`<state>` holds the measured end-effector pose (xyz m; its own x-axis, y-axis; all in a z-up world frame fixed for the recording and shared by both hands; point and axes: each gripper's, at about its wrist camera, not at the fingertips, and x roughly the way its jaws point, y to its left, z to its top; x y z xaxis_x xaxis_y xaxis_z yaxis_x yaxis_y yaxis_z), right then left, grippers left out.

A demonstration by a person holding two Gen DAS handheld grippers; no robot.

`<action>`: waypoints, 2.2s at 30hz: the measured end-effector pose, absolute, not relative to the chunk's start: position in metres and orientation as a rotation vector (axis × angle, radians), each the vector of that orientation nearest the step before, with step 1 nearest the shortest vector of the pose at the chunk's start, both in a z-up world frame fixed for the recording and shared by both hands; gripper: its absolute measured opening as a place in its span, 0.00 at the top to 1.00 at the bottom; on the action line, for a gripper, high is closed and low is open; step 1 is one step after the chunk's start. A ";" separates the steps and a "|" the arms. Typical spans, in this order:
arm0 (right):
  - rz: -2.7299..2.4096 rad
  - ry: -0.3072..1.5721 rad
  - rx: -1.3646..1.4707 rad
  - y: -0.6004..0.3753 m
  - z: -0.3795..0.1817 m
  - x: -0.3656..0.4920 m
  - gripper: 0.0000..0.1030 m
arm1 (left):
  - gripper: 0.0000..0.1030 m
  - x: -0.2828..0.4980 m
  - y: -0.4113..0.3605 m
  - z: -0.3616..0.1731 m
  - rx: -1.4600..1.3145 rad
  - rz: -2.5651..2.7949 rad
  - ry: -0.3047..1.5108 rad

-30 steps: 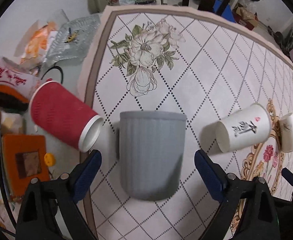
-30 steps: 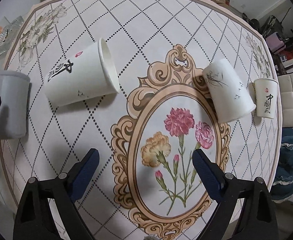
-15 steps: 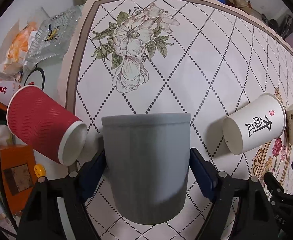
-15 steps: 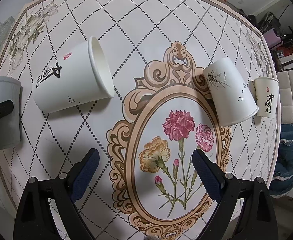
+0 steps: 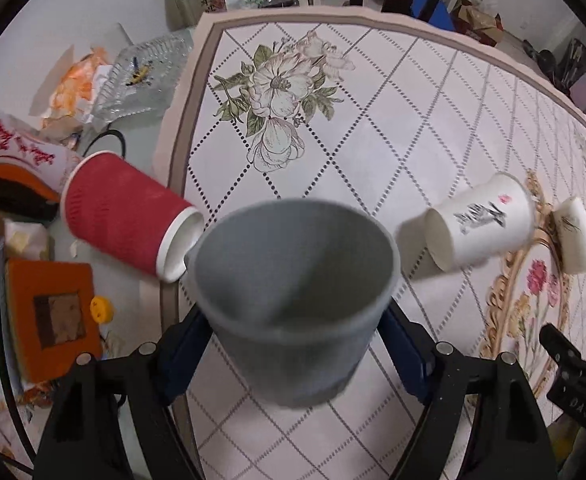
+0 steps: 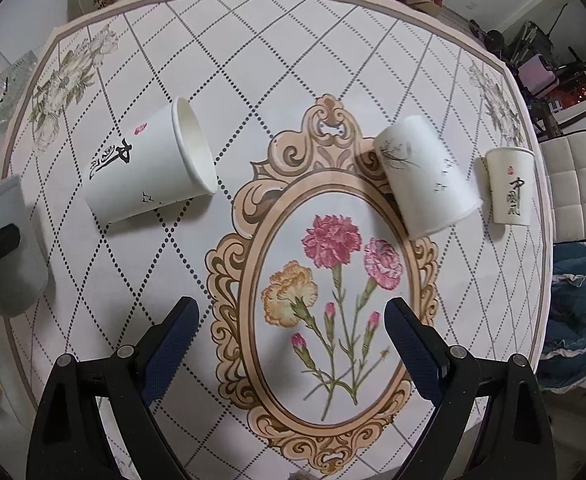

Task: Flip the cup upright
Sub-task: 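Rotate the held grey mug with the left gripper so its rim faces up, then grasp the grey mug with the right gripper while the left gripper releases it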

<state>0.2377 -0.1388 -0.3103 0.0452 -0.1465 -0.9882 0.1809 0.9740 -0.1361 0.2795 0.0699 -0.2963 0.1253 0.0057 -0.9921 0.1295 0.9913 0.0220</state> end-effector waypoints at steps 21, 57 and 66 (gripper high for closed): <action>-0.278 1.508 0.168 -0.265 -0.290 0.124 0.08 | 0.23 0.124 -0.049 -0.260 0.065 -0.207 1.546; -0.359 1.579 0.174 -0.366 -0.331 0.080 0.08 | 0.09 0.137 -0.143 -0.339 0.052 -0.255 1.638; -0.256 1.558 0.255 -0.358 -0.331 0.076 0.07 | 0.04 0.135 -0.112 -0.296 0.067 -0.142 1.495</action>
